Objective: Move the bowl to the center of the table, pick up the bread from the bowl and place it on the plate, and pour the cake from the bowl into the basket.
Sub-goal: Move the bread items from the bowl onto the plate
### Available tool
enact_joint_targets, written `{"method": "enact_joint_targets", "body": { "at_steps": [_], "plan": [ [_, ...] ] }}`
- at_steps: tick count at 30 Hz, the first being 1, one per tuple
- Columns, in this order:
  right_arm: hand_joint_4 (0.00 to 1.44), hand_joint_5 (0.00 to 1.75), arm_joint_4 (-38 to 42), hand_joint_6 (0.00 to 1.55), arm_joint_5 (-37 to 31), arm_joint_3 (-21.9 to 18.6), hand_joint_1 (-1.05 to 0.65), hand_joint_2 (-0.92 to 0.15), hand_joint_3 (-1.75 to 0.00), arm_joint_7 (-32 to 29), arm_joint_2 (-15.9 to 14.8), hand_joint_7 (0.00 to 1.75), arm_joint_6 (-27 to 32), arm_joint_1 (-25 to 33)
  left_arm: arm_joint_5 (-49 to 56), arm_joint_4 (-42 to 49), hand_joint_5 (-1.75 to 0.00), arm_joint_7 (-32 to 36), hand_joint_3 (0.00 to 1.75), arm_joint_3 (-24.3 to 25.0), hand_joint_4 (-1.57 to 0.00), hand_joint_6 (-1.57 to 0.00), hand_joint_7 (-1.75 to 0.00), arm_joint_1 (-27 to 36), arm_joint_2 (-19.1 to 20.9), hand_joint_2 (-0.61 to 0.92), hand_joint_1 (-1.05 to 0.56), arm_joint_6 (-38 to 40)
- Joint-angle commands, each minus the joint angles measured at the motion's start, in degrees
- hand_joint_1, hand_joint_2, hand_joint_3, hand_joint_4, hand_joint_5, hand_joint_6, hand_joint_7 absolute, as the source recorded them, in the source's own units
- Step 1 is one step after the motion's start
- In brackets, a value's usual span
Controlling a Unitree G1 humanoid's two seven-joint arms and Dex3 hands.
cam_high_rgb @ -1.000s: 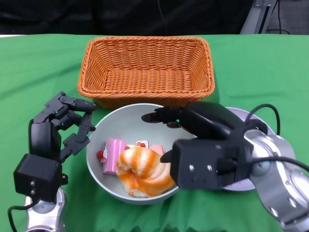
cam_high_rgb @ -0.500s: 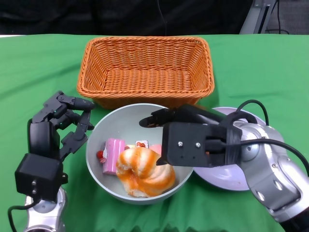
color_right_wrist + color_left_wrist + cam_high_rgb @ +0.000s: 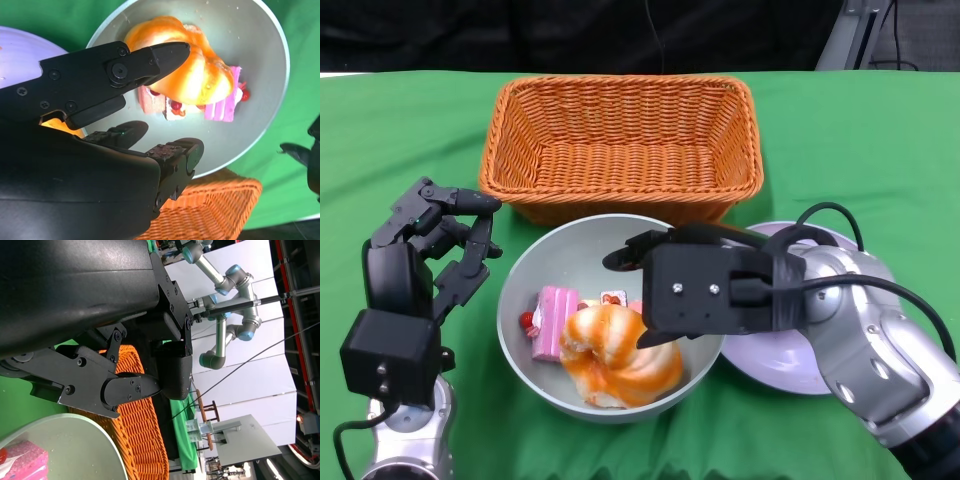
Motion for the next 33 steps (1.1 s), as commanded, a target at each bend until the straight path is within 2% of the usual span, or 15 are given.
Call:
{"method": "enact_joint_targets", "body": {
  "at_steps": [1, 9, 16, 19, 24, 33],
  "plan": [
    [0.36, 0.0, 2.26, 0.29, 0.25, 0.77, -0.75, -0.92, -0.18, 1.05, -0.54, 0.0, 0.07, -1.76, 0.04, 0.41, -1.55, 0.79, 0.56, 0.36, -0.81, -0.8, -1.22, -1.06, 1.36, 0.84, -0.19, -0.23],
    [0.44, 0.04, 9.32, 0.32, 0.14, 2.77, -0.85, -0.92, -0.23, -0.05, 0.25, 0.01, -3.9, -3.13, 0.99, 0.09, -1.53, 2.41, 0.58, 0.01, -0.83, -0.82, -1.23, -1.16, 1.46, 0.82, -0.19, -0.39],
    [0.44, 0.03, 15.72, 0.3, 0.32, 3.51, -0.88, -0.92, -0.26, -0.69, 1.37, 0.0, -6.74, -4.69, 2.11, -0.01, -1.55, 3.8, 0.67, -0.53, -0.82, -0.8, -1.27, -1.19, 1.6, 0.78, -0.19, -0.36],
    [0.5, 0.06, 17.9, 0.31, 0.27, 3.63, -0.89, -0.92, -0.27, -1.41, 1.66, 0.01, -8.34, -5.07, 1.81, -0.17, -1.56, 3.13, 0.69, -0.52, -0.82, -0.79, -1.28, -1.23, 1.48, 0.77, -0.2, -0.26],
    [0.56, 0.08, 19.43, 0.32, -0.35, 4.14, -0.88, -0.92, -0.28, -1.65, 2.07, 0.01, -8.51, -5.54, 2.13, -0.66, -1.58, 3.26, 0.71, -0.82, -0.82, -0.8, -1.28, -1.16, 1.42, 0.76, -0.19, -0.16],
    [0.53, 0.05, 21.25, 0.32, 0.41, 4.17, -0.83, -0.92, -0.25, -1.86, 3.08, 0.01, -8.69, -5.46, 2.22, -1.43, -1.58, 3.84, 0.77, -1.03, -0.83, -0.81, -1.26, -1.01, 0.91, 0.73, -0.16, -0.33]
  ]
}}
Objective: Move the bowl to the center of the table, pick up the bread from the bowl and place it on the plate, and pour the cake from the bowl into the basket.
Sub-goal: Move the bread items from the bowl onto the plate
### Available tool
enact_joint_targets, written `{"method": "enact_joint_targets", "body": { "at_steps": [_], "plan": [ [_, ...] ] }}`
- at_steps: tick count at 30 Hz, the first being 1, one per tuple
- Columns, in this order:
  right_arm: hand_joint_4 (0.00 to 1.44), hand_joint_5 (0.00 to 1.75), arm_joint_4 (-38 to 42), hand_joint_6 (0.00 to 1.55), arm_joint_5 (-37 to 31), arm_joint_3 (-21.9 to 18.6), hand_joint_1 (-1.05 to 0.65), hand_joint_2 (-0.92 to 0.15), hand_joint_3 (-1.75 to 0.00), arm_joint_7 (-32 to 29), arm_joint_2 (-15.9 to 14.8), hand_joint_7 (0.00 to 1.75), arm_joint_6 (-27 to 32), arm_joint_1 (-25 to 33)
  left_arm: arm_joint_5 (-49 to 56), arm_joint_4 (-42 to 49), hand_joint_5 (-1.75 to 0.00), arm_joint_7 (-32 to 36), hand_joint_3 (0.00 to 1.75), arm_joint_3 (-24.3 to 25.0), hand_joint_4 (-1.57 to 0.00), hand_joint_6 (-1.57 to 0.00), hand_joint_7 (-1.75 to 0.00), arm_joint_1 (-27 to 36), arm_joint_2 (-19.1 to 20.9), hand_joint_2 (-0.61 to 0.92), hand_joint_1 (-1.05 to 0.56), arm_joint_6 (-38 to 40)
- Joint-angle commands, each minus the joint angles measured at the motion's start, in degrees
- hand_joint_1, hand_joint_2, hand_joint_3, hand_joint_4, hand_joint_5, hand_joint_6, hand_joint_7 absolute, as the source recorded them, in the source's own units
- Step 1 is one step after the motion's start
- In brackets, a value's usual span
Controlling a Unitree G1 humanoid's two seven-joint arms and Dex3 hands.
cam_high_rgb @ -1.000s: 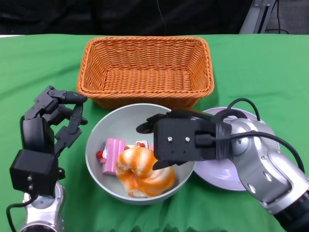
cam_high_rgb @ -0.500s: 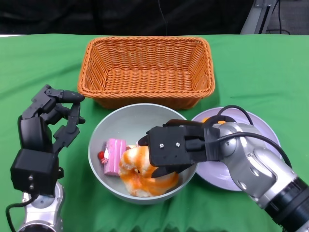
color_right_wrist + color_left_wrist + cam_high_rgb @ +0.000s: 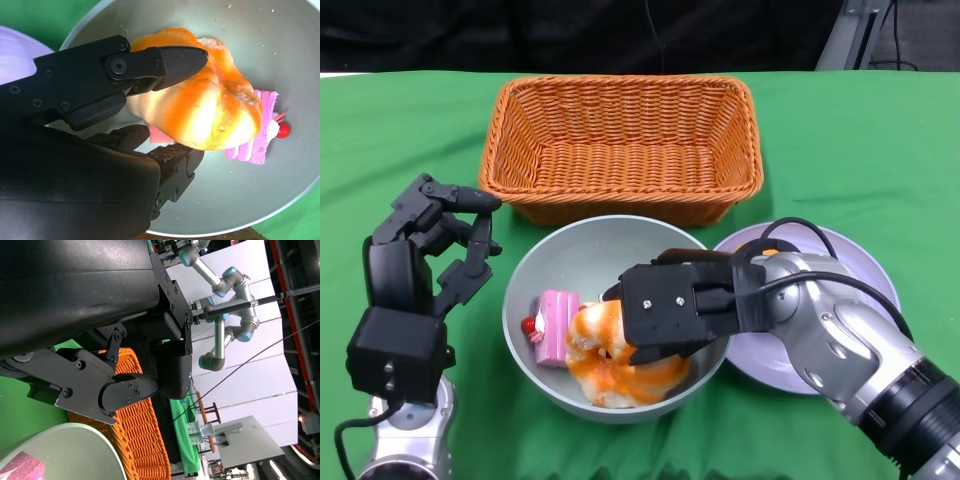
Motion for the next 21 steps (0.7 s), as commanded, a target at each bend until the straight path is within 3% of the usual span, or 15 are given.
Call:
{"method": "enact_joint_targets", "body": {
  "at_steps": [1, 8, 10, 12, 14, 16, 18, 21],
  "plan": [
    [0.53, 0.05, 1.73, 0.33, 0.47, -0.05, -0.82, -0.92, -0.24, -0.35, 0.49, 0.01, 0.25, 0.32, 0.09, -1.06, -1.58, 0.9, 0.78, -0.03, -0.83, -0.81, -1.26, -0.87, 0.58, 0.73, -0.16, -0.31],
    [0.68, 0.1, 1.76, 0.44, 0.49, -0.44, -0.71, -0.92, -0.12, -5.35, 1.52, 0.04, -0.99, 2.34, 0.55, -1.37, -1.57, 2.59, 0.86, -0.12, -0.83, -0.82, -1.25, -0.98, 0.54, 0.68, -0.17, -0.23],
    [0.92, 0.22, 1.53, 0.57, 0.1, -0.83, -0.59, -0.9, -0.05, -8.98, 2.35, 0.06, -1.07, 3.48, 0.68, -1.32, -1.55, 2.99, 0.86, -0.23, -0.83, -0.81, -1.25, -1.02, 0.71, 0.68, -0.18, 0.02],
    [1.02, 0.29, 1.63, 0.66, -0.24, -0.97, -0.48, -0.88, -0.02, -12.0, 3.08, 0.07, -1.16, 4.19, 0.73, -1.29, -1.55, 3.16, 0.86, -0.3, -0.83, -0.81, -1.25, -1.02, 0.83, 0.69, -0.18, 0.17],
    [0.99, 0.5, 2.06, 0.74, 0.05, -1.31, -0.4, -0.88, 0.0, -14.32, 3.53, 0.03, -2.15, 4.64, 0.16, -1.27, -1.54, 2.58, 0.86, -0.16, -0.83, -0.81, -1.25, -1.08, 0.71, 0.69, -0.18, 0.12],
    [0.85, 0.73, 2.73, 0.86, 0.57, -1.91, -0.29, -0.9, -0.01, -16.34, 3.88, 0.04, -3.69, 5.01, -0.45, -1.28, -1.54, 1.91, 0.86, -0.04, -0.83, -0.81, -1.25, -1.14, 0.61, 0.69, -0.17, 0.21],
    [0.75, 0.73, 3.43, 0.95, 0.83, -2.55, -0.25, -0.91, -0.04, -18.77, 4.1, 0.07, -6.0, 5.54, -0.43, -1.22, -1.53, 1.87, 0.87, -0.09, -0.83, -0.81, -1.25, -1.13, 0.73, 0.69, -0.17, 0.12],
    [0.77, 0.73, 4.46, 1.06, 1.89, -4.04, -0.2, -0.92, -0.06, -22.44, 4.64, 0.08, -9.75, 6.54, -0.93, -0.89, -1.52, 1.16, 0.86, 0.02, -0.83, -0.81, -1.24, -1.18, 0.78, 0.68, -0.17, 0.09]
  ]
}}
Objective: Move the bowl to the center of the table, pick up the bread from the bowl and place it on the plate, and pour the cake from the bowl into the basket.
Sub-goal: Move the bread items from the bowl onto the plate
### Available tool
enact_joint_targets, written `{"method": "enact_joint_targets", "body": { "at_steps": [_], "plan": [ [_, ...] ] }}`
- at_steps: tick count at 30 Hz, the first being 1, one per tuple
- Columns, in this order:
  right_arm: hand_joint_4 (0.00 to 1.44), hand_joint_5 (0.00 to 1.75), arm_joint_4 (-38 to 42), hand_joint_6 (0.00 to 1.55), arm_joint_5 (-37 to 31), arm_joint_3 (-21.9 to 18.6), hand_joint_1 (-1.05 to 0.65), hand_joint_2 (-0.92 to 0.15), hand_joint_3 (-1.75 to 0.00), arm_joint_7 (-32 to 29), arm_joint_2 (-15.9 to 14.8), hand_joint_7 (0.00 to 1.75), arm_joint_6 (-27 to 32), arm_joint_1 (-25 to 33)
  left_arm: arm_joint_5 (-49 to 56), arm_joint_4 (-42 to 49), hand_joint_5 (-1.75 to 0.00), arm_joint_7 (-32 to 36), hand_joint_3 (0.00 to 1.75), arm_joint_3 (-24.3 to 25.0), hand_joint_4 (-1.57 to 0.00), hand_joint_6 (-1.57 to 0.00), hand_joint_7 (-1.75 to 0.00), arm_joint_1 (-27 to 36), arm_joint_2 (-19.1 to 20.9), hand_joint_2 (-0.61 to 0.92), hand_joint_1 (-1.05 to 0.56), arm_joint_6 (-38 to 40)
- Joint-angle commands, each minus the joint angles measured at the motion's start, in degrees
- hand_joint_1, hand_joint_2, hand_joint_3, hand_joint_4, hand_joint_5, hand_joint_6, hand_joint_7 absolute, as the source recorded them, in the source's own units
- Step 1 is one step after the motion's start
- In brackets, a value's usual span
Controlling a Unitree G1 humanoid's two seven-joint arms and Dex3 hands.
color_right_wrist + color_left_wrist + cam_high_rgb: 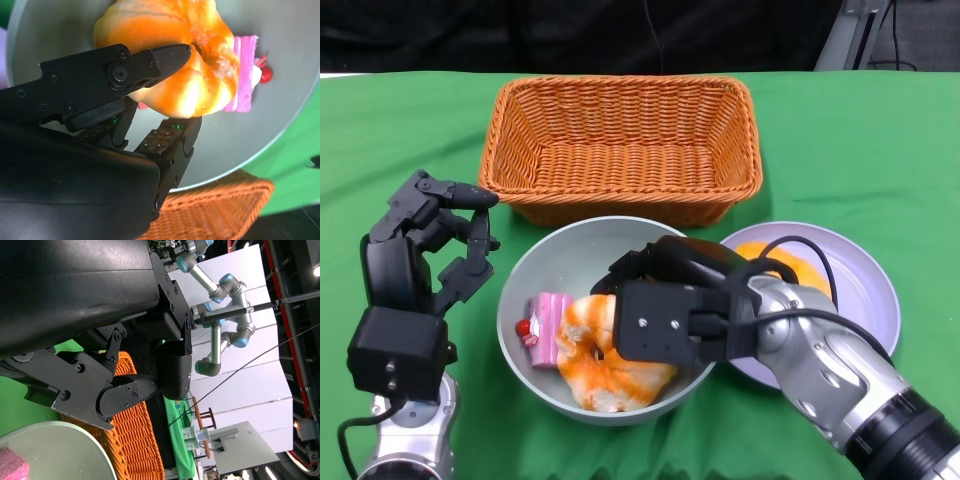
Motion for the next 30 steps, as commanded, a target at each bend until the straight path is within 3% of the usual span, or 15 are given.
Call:
{"method": "enact_joint_targets", "body": {
  "at_steps": [1, 5, 21, 23, 24, 30],
  "plan": [
    [0.77, 0.75, 1.83, 1.07, 1.87, -1.65, -0.2, -0.92, -0.06, -2.68, 0.76, 0.08, -3.04, 1.95, -0.61, -0.04, -1.52, -0.59, 0.86, 0.34, -0.83, -0.81, -1.23, -1.19, 1.03, 0.68, -0.17, 0.09],
    [0.71, 1.02, 2.44, 1.09, 2.12, -2.59, -0.22, -0.92, -0.13, -3.87, 1.15, 0.05, -4.09, 1.96, -0.56, -0.01, -1.51, -0.63, 0.85, 0.26, -0.84, -0.82, -1.22, -1.19, 1.03, 0.69, -0.17, 0.25],
    [0.83, 0.92, -0.02, 1.1, 2.82, -5.13, -0.22, -0.92, -0.1, -5.69, 1.43, 0.02, -4.4, 2.58, -0.77, 0.5, -1.53, -1.04, 0.83, 0.33, -0.83, -0.82, -1.2, -1.58, 0.98, 0.7, -0.19, 0.68],
    [0.76, 1.17, -1.46, 1.11, 3.14, -5.62, -0.21, -0.92, -0.12, -5.52, 1.54, 0.02, -3.5, 2.69, -1.03, 0.47, -1.53, -1.27, 0.82, 0.48, -0.83, -0.83, -1.2, -1.64, 0.93, 0.7, -0.18, 1.01],
    [0.74, 1.2, -2.16, 1.11, 3.29, -5.78, -0.21, -0.92, -0.12, -5.37, 1.54, 0.02, -3.1, 2.76, -1.11, 0.45, -1.53, -1.34, 0.82, 0.55, -0.83, -0.83, -1.19, -1.65, 0.91, 0.7, -0.18, 1.14],
    [0.72, 1.17, -5.39, 1.1, 3.71, -6.63, -0.2, -0.92, -0.14, -5.0, 1.74, 0.01, -1.48, 3.31, -1.57, 0.69, -1.52, -2.22, 0.81, 0.72, -0.83, -0.83, -1.18, -1.71, 1.01, 0.71, -0.18, 1.12]
  ]
}}
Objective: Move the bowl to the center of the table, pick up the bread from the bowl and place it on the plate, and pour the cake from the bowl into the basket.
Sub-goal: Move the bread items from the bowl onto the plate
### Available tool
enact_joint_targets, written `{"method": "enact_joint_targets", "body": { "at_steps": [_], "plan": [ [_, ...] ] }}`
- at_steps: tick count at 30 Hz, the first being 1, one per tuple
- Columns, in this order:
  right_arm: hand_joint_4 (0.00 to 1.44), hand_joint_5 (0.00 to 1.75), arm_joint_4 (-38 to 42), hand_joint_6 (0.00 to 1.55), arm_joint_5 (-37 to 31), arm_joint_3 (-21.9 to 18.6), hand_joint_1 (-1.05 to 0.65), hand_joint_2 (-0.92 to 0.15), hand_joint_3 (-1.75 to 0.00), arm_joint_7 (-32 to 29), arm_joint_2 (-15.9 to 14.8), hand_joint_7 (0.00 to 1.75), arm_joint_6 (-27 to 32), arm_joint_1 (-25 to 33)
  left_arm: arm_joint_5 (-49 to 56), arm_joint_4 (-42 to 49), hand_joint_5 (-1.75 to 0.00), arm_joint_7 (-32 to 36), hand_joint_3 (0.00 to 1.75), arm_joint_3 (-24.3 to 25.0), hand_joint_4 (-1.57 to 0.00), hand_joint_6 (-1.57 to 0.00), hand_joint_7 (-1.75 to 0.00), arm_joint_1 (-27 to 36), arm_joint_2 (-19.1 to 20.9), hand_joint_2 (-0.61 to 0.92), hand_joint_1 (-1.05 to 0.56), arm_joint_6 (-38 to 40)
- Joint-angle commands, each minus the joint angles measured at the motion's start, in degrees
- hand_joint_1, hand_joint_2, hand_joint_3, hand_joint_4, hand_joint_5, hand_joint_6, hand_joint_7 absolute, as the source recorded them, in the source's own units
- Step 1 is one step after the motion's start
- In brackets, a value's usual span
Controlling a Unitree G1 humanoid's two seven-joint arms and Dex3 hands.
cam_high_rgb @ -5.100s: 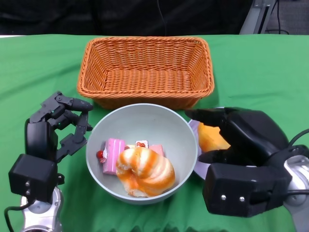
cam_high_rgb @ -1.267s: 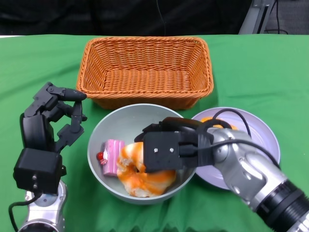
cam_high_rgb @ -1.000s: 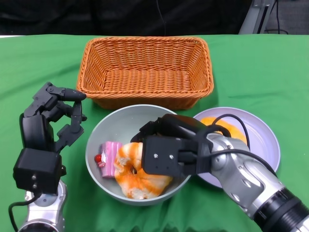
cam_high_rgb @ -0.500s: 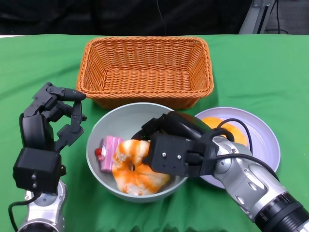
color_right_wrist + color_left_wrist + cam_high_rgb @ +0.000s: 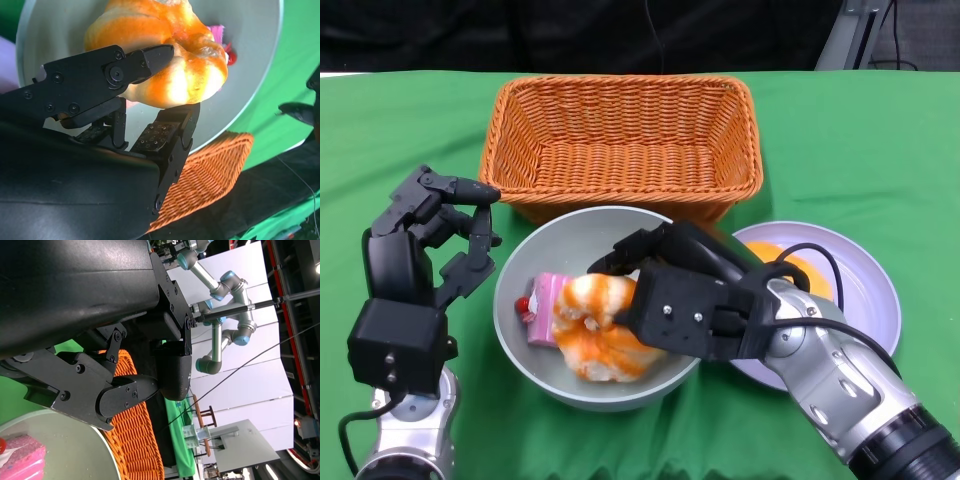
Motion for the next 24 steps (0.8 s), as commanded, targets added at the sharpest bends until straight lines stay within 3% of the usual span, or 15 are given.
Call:
{"method": "enact_joint_targets", "body": {
  "at_steps": [1, 6, 11, 20, 22, 24],
  "plan": [
    [0.73, 1.16, -2.29, 1.11, 1.09, -1.44, -0.19, -0.92, -0.14, -0.55, 0.36, 0.01, 0.73, 0.42, -1.05, 0.48, -1.52, -1.12, 0.8, 0.56, -0.83, -0.83, -1.18, -0.95, 1.02, 0.71, -0.17, 0.25],
    [0.74, 1.25, -4.05, 1.13, 1.17, -2.19, -0.18, -0.92, -0.13, -1.9, 0.31, 0.02, 0.04, 1.13, -1.73, 0.58, -1.51, -2.19, 0.75, 0.74, -0.83, -0.83, -1.16, -0.96, 1.14, 0.73, -0.18, 0.44],
    [0.73, 1.22, -6.63, 1.13, 2.24, -3.65, -0.18, -0.92, -0.11, -1.56, 0.13, 0.02, 1.3, 1.4, -2.62, 0.72, -1.52, -3.97, 0.63, 1.05, -0.81, -0.81, -1.17, -1.04, 1.28, 0.8, -0.18, 0.45],
    [0.73, 1.22, -11.95, 1.15, 5.11, -6.83, -0.16, -0.92, -0.13, -0.44, -0.54, 0.03, 3.54, 3.19, -1.86, 0.96, -1.49, -3.5, 0.71, 1.1, -0.83, -0.84, -1.15, -1.05, 1.61, 0.75, -0.17, 0.92],
    [0.68, 1.43, -13.18, 1.15, 6.27, -7.71, -0.17, -0.92, -0.15, 0.13, -1.09, 0.04, 3.28, 3.57, -2.43, 0.95, -1.49, -4.44, 0.74, 1.28, -0.82, -0.83, -1.16, -1.07, 1.6, 0.74, -0.18, 1.32],
    [0.68, 1.53, -13.89, 1.17, 7.67, -8.72, -0.17, -0.92, -0.15, 0.82, -1.55, 0.04, 2.72, 3.81, -3.0, 0.89, -1.49, -5.39, 0.75, 1.45, -0.82, -0.83, -1.16, -1.09, 1.62, 0.73, -0.18, 1.62]
  ]
}}
